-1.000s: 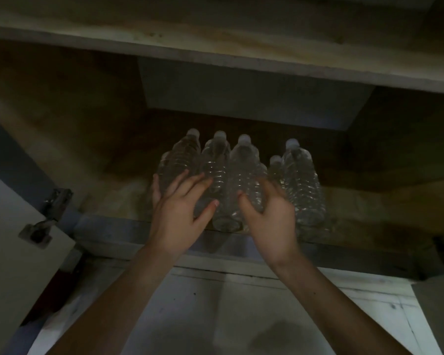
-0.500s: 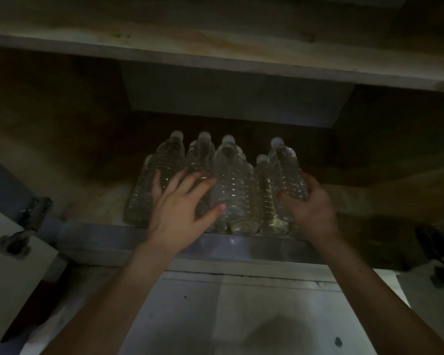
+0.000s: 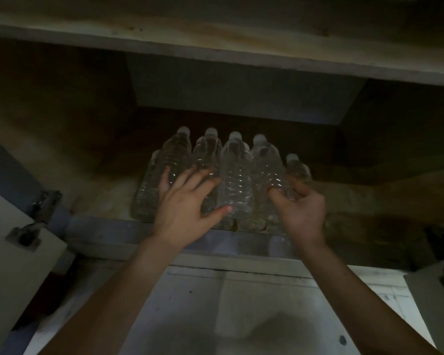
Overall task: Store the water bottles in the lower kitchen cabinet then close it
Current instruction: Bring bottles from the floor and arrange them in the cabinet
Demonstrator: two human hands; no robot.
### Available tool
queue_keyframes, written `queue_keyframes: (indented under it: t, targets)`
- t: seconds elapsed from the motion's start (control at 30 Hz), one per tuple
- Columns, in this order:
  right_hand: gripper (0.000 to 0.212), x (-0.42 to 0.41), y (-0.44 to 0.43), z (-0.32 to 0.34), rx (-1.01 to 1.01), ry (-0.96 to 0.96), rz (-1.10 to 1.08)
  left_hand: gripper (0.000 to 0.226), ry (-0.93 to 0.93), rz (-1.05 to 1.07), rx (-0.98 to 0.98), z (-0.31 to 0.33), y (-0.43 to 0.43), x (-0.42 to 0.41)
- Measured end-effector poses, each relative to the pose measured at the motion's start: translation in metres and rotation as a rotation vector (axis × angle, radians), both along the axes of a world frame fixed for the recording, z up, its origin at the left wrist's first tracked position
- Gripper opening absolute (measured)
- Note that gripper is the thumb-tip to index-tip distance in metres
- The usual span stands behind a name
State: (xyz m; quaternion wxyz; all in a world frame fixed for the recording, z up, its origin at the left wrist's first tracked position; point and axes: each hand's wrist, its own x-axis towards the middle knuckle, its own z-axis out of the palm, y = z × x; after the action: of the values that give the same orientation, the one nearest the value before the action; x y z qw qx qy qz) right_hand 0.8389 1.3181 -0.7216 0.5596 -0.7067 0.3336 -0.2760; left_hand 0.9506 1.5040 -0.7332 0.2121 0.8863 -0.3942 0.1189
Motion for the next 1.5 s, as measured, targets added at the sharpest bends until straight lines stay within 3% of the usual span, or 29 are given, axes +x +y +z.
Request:
queue_keyframes:
  t: [0.4, 0.77, 0.93, 1.17, 1.5]
  targets:
    - [0.058, -0.013, 0.014, -0.009, -0.242, 0.088, 0.232, 0.062, -0.006, 0.002, -0.014, -0.002, -0.001, 0.001]
    - [0.082, 0.000, 0.006, -0.015, -0.273, 0.176, 0.201, 0.063, -0.007, 0.003, -0.013, -0.002, -0.001, 0.000]
    - [0.073, -0.005, 0.008, -0.009, -0.352, 0.193, 0.235, 0.064, -0.004, -0.001, -0.014, -0.001, -0.001, 0.000]
    - [0.072, -0.013, 0.007, -0.007, -0.761, 0.312, 0.396, 0.059, -0.023, -0.069, 0.070, -0.004, 0.002, -0.002]
    - [0.065, -0.009, 0.009, -0.010, -0.786, 0.334, 0.368, 0.057, -0.037, -0.039, 0.103, -0.004, 0.000, -0.003]
